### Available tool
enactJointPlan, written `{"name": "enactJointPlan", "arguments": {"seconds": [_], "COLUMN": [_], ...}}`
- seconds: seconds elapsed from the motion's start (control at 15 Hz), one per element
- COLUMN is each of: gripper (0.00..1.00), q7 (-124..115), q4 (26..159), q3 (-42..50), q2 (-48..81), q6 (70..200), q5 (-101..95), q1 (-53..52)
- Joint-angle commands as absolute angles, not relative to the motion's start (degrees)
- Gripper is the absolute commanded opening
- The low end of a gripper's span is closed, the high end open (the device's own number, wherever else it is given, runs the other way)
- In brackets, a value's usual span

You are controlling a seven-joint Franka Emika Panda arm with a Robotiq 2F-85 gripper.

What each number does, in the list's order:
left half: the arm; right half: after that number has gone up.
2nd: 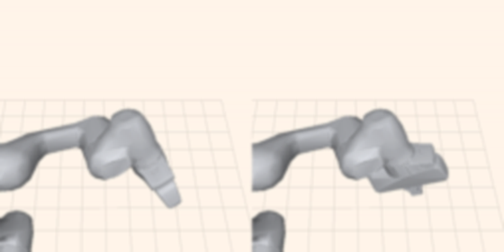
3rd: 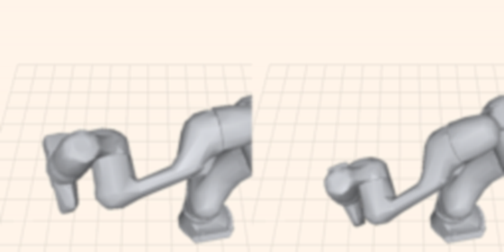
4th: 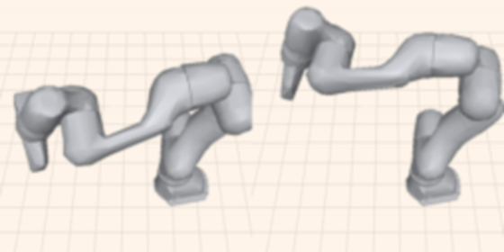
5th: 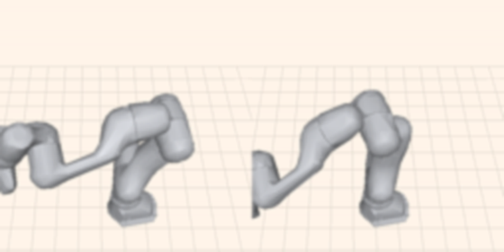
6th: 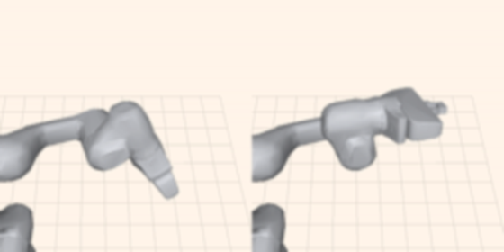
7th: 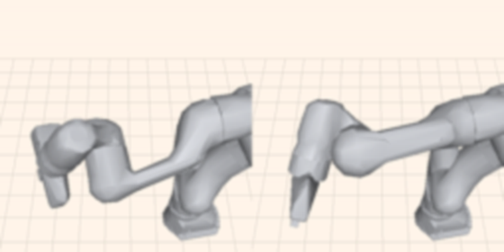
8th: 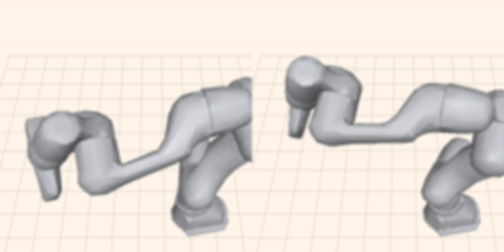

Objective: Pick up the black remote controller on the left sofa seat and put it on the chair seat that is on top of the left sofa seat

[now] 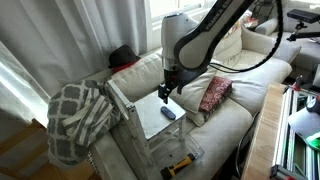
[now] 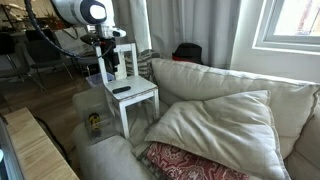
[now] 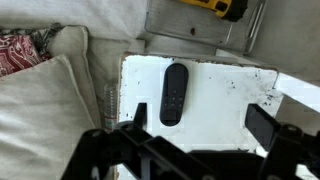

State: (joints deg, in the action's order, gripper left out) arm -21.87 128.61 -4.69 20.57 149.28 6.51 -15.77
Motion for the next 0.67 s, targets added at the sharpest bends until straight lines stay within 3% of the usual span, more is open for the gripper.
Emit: {"name": "enactJointPlan", "arguments": {"seconds": [0.0,0.27,0.6], "gripper": [1.0,1.0,1.0], "q7": [-20.3,-18.9,-17.8], "q4": [139.3,145.8,145.1], "q3": [-6.1,-7.1,-7.9], "q2": [6.7,-3.5,-3.7], "q6": [149.3,149.1,149.0], "q5": [6.2,6.1,6.7], "q1": [-14.7,-13.4,-12.3]}}
